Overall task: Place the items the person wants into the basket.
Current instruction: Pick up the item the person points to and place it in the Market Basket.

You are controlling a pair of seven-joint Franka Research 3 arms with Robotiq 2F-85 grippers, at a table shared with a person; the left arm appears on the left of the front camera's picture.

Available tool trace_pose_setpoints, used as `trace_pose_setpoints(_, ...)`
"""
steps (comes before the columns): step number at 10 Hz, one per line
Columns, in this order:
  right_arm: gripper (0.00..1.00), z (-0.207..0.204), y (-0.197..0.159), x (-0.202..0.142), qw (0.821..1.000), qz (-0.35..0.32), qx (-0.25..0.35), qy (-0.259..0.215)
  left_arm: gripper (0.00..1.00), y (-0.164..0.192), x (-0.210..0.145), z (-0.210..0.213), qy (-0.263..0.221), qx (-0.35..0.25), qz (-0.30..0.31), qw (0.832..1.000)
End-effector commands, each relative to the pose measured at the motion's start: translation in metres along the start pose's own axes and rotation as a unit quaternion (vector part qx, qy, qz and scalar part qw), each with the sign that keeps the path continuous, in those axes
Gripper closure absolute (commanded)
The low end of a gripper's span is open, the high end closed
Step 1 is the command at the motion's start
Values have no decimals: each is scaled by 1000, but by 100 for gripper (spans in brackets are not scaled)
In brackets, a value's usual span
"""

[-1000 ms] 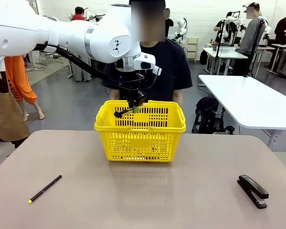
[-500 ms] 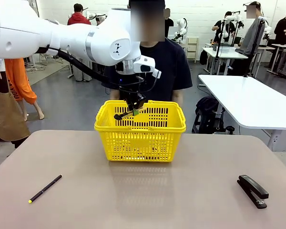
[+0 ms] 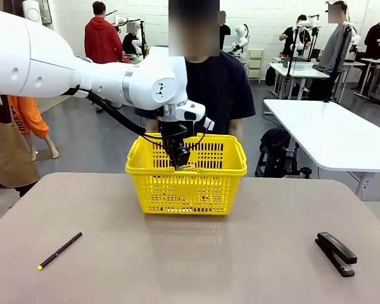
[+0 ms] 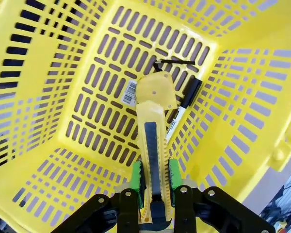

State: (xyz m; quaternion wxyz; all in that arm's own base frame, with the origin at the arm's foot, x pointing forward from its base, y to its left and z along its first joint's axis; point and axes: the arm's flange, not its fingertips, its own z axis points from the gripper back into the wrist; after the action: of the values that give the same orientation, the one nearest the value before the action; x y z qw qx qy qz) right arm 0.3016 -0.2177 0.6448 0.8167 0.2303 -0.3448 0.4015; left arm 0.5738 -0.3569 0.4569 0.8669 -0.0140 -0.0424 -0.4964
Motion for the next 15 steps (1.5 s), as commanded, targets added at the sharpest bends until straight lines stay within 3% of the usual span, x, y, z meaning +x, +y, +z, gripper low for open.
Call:
trace_pose_setpoints(1, 0, 1, 0, 0, 1000, 4, 3, -6, 74, 2, 1, -6, 16, -17, -15, 1000)
trace_pose_setpoints(8, 0, 1, 0, 0, 1000, 4, 3, -6, 71, 4, 6, -42, 14, -27, -12, 999)
trace_pose_setpoints(9, 0, 1, 0, 0, 1000, 4, 3, -6, 14, 4, 6, -41, 7, -27, -12, 1000)
trace_pose_setpoints(10, 0, 1, 0, 0, 1000, 4, 3, -6, 11, 5, 5, -40, 1, -28, -10, 1000)
trace_pose_setpoints(11, 0, 1, 0, 0, 1000, 4, 3, -6, 0, 6, 5, -39, -3, -27, -9, 1000)
trace_pose_setpoints(15, 0, 1, 0, 0, 1000, 4, 3, -6, 0, 8, 5, -36, -23, 1, 15, 1000)
